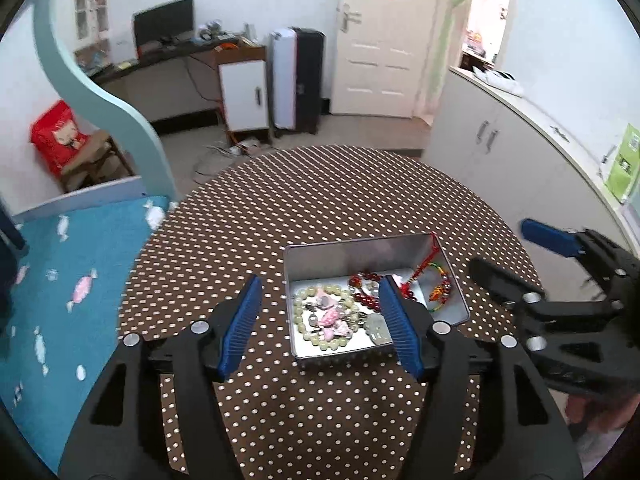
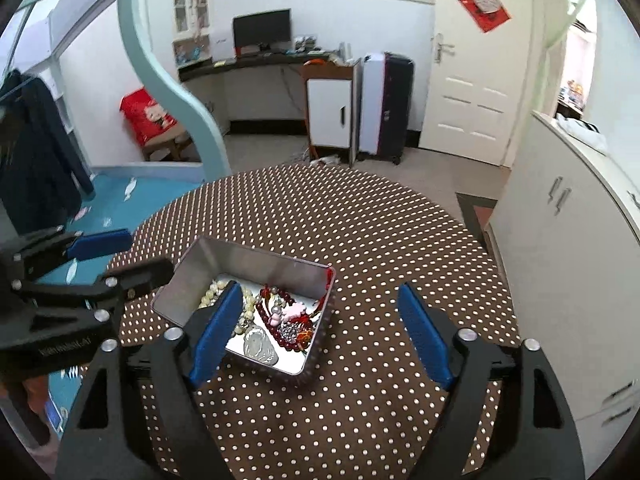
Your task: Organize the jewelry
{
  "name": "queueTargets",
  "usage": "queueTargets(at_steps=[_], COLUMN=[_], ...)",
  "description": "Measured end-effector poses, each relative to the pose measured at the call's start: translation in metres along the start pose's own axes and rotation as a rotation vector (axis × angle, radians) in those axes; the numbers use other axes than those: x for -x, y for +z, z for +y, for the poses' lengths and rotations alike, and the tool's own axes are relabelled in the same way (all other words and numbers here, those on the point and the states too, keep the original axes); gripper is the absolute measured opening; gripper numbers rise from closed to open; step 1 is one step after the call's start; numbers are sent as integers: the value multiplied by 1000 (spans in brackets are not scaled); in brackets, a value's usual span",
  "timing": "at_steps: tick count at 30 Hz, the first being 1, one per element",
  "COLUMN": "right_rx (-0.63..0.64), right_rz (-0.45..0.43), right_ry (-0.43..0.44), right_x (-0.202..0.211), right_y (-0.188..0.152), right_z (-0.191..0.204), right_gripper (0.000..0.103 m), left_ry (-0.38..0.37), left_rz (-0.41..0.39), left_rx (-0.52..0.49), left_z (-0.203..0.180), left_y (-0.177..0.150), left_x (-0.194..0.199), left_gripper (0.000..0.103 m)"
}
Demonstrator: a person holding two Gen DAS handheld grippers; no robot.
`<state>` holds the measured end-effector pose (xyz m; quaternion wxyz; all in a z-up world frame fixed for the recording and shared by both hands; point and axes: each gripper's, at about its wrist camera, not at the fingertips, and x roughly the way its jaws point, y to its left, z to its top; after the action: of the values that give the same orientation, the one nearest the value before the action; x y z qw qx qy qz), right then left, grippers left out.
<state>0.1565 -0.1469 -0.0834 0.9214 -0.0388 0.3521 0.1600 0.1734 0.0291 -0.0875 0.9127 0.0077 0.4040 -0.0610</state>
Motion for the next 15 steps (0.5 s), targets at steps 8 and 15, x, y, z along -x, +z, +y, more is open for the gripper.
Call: queueTargets(at_steps=[8, 15], right_rx=[-88, -128], right_rz=[-116, -217], right_ry=[-57, -112], right_x=[58, 107], right_y=[0, 1], right_z=[-5, -4], right_gripper=[93, 96], left_ry=[59, 117], left_rz=[-108, -266], left_rx=[22, -5], left_z=[-12, -26], left_y=[-3, -3], left_x=[45, 103], left_gripper=[75, 80])
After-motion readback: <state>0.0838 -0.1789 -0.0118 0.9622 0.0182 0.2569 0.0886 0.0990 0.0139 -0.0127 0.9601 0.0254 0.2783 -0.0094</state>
